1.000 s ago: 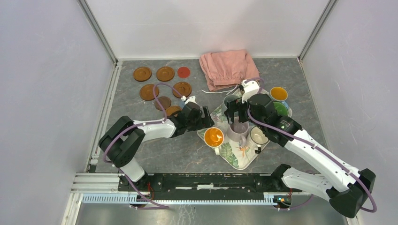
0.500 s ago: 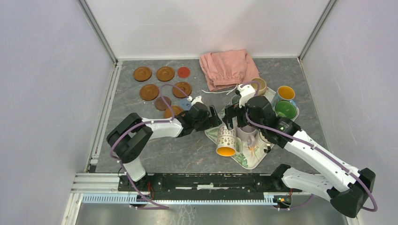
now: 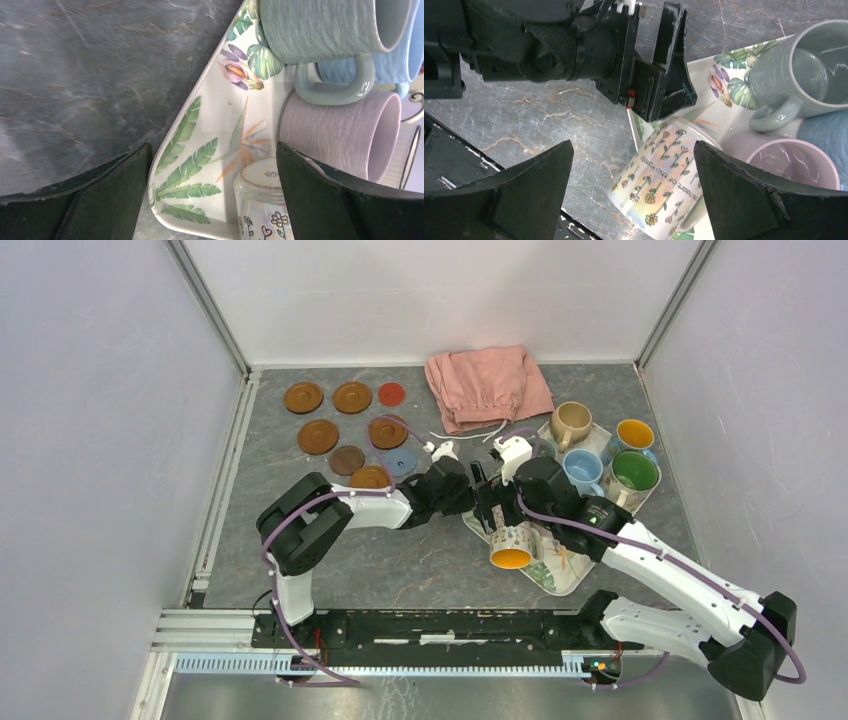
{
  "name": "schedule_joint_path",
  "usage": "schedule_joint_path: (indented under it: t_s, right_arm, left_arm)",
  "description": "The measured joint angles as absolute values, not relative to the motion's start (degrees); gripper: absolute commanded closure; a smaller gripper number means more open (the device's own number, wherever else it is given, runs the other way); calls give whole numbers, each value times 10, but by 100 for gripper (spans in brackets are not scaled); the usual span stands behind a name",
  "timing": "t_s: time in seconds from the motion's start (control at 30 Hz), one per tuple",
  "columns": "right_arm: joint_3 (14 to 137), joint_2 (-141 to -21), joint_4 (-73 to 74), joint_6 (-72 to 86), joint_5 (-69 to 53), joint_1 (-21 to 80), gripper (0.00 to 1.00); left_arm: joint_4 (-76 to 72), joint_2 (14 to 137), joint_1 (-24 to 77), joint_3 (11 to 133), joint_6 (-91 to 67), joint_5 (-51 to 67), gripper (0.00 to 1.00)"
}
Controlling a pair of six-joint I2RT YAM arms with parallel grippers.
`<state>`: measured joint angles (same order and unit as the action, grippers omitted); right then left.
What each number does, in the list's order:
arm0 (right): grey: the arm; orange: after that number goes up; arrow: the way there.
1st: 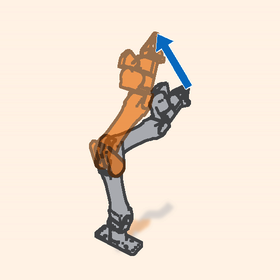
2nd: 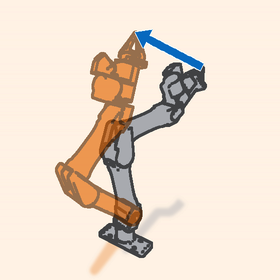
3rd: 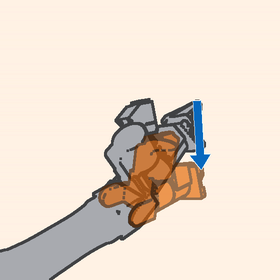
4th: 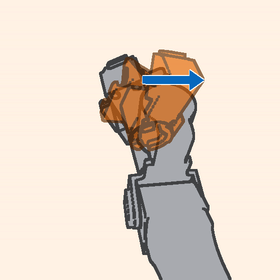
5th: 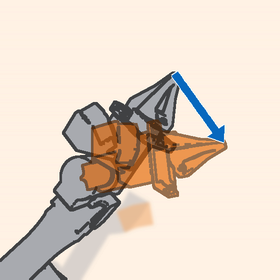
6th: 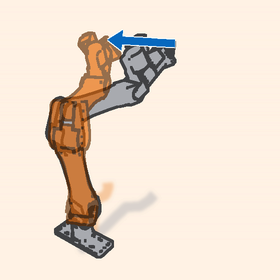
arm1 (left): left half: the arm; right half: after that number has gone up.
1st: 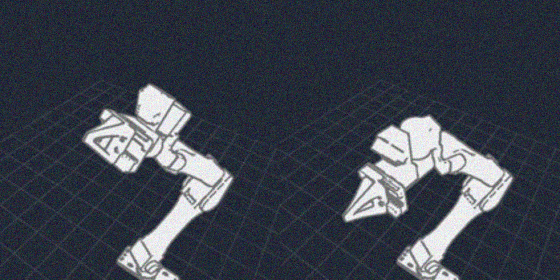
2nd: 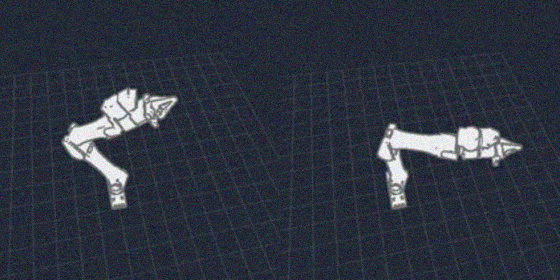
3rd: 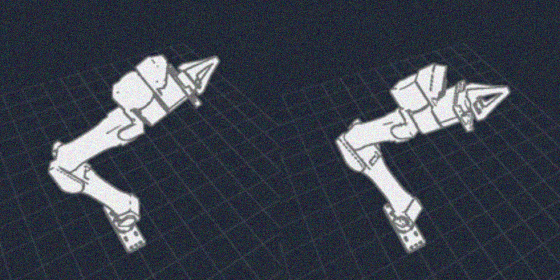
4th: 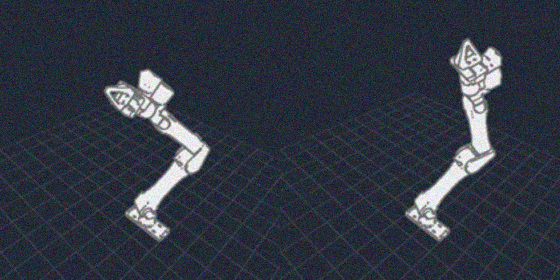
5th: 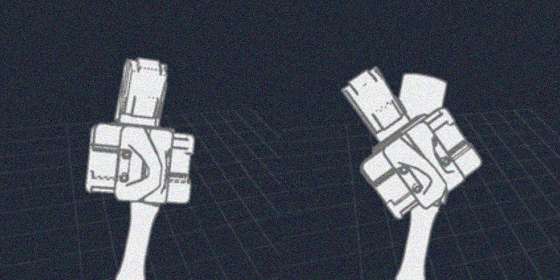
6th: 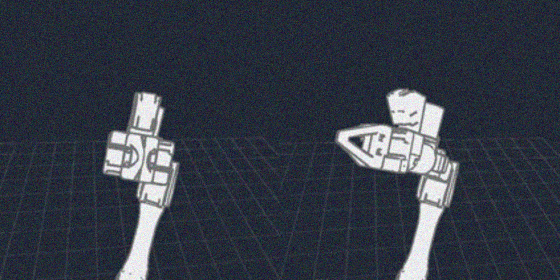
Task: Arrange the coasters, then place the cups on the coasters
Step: Move the tray to the corner of the board, then move the coaster to the center of the board.
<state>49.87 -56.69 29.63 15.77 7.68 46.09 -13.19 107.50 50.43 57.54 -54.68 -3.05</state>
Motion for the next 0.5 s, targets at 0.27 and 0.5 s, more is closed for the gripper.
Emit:
schedule_joint_path:
  t_s: [0.27,0.5]
  right_arm:
    - [508,-568,303,152,93,461,2]
    - [521,-592,283,134,106,461,2]
  left_arm:
    - [-123,1074,521,580,-557,-36,0]
    - [-34,1005,466,578,-519,-77,0]
